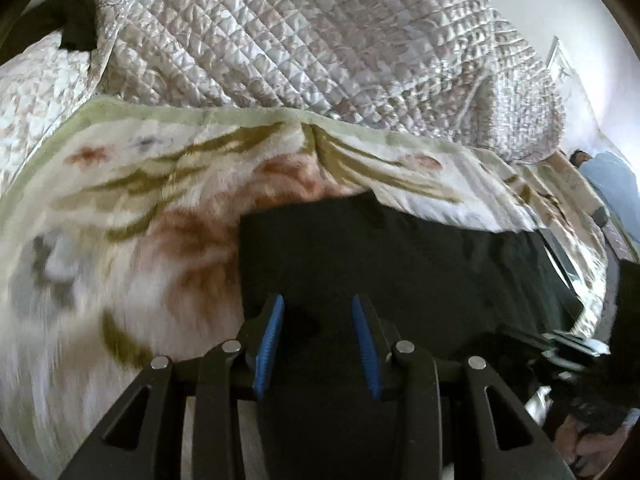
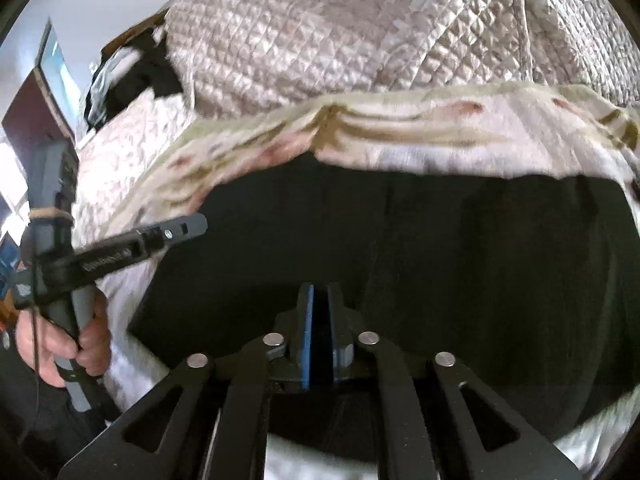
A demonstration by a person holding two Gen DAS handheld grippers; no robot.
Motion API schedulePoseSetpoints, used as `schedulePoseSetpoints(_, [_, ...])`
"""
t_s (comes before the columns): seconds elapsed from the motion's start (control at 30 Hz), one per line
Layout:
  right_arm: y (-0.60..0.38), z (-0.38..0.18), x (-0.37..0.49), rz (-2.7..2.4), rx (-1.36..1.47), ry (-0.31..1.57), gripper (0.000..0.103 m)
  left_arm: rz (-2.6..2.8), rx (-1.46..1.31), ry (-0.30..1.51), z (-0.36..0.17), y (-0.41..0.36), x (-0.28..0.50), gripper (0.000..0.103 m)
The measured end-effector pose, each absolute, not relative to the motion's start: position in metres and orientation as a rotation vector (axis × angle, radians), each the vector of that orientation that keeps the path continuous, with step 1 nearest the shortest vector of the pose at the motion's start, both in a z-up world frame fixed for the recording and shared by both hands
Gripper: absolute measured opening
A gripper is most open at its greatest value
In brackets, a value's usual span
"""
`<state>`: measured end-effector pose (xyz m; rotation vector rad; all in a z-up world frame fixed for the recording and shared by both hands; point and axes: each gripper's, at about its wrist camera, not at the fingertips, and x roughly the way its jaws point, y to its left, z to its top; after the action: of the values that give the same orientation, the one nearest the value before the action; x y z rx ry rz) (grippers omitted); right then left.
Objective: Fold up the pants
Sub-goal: 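Lift the held end with both grippers, fold it over the pants, then open both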
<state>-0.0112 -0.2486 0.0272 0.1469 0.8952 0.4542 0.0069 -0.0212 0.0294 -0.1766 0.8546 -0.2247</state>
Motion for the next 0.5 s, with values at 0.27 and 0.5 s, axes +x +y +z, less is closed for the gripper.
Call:
schedulePoseSetpoints(0.27, [-0.255, 0.025, -0.048, 0.399, 0.106, 0.846, 0.017, -0.228, -0.173, 0.847, 0.019, -0.023, -0.051, 0.038])
schedulePoseSetpoints(0.5, [-0.26, 0.03, -0.055, 0.352, 0.095, 0.843, 0.017, -0.223, -0.159, 0.845, 0.02, -0.025, -0.057, 0.038])
